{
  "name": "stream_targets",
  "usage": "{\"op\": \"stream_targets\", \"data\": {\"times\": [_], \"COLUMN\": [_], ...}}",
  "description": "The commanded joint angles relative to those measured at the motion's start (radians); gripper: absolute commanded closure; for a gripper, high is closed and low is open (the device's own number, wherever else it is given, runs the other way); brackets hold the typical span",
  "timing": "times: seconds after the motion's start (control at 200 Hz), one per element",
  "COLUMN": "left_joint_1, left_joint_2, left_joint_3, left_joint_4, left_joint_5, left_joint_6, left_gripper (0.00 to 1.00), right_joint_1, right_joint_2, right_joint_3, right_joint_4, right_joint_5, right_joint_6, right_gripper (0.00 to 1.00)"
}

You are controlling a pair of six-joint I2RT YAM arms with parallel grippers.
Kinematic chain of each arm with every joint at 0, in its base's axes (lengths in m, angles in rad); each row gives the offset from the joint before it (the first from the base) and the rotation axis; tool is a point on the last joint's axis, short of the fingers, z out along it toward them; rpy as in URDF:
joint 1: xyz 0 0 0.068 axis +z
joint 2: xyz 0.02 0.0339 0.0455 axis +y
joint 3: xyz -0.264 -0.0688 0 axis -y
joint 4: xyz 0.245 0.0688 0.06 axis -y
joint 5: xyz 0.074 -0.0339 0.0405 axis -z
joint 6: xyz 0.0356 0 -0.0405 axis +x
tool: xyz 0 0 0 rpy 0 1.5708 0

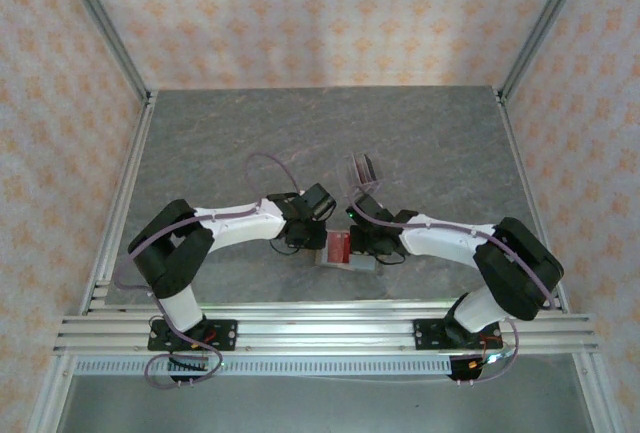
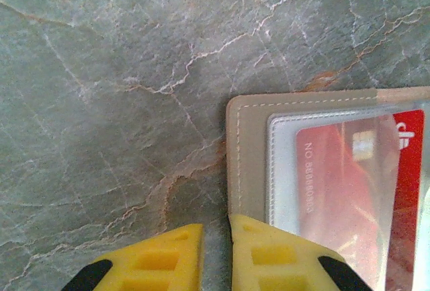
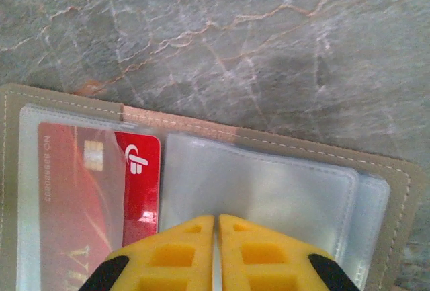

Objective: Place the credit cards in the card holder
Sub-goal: Insert the credit card into the card slot.

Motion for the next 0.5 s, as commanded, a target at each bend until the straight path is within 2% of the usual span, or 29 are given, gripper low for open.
{"op": "stream_targets", "data": {"times": [0.0,0.25,0.495], "left_joint_1": [-0.005,-0.005,-0.012], "left_joint_2": [0.013,0.004,-0.023], "left_joint_3": [-0.008,-0.017,0.005], "left_joint_4": [0.011,0.020,0.006], "left_joint_5": [-0.011,-0.003,0.002], "left_joint_6": [0.018,0.010,0.013], "left_gripper": [0.83,0.83,0.83], "right_joint_1": [-0.012,0.008,0.013], "right_joint_2": [-0.017,-0.080,-0.067], "right_joint_3": [-0.006,0.055,0.060], "right_joint_4": [-0.099,-0.116,-0.079], "right_joint_5": [0.098,0.090,0.047], "right_joint_6": [0.007,-0.023,-0.024], "right_gripper": [0.91,0.92,0.94]}}
